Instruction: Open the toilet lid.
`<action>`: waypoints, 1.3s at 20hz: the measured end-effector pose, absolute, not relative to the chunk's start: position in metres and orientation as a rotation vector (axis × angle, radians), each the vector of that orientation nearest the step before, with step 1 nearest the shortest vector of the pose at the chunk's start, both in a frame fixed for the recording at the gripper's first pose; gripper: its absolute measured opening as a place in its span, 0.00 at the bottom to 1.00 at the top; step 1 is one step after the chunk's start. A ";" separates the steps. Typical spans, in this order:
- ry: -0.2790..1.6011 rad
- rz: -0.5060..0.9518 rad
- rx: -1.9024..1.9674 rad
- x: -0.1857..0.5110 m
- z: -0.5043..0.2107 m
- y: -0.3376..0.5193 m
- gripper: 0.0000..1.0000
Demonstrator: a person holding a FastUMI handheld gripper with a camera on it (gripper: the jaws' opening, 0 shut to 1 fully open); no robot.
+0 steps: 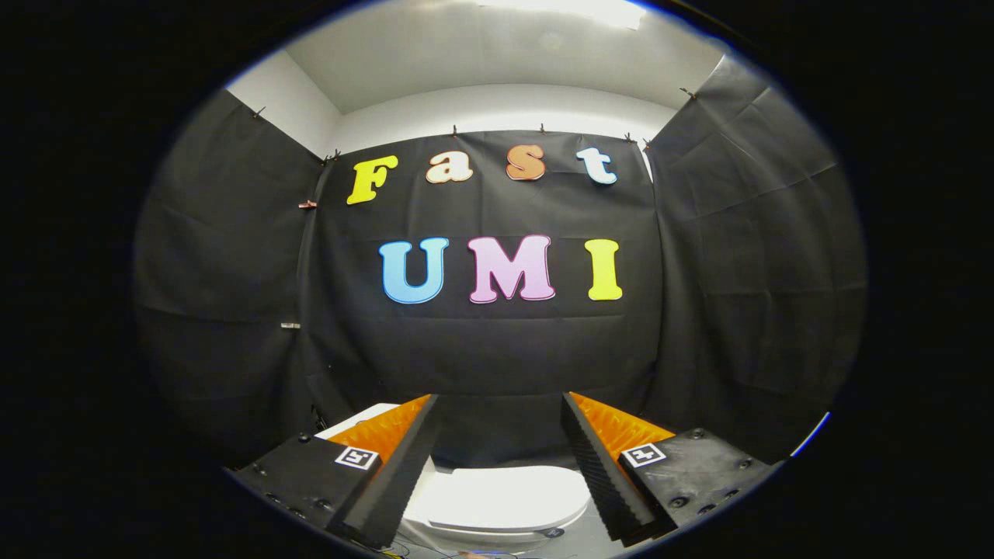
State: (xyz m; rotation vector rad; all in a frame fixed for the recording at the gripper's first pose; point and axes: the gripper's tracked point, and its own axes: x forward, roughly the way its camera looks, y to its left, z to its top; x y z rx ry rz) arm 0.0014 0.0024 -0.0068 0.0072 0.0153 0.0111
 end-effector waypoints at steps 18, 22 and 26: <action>0.117 -0.092 0.157 0.028 -0.070 -0.070 0.97; 0.181 -0.136 0.235 0.034 -0.109 -0.106 0.97; 0.232 -0.177 0.311 0.041 -0.148 -0.140 0.97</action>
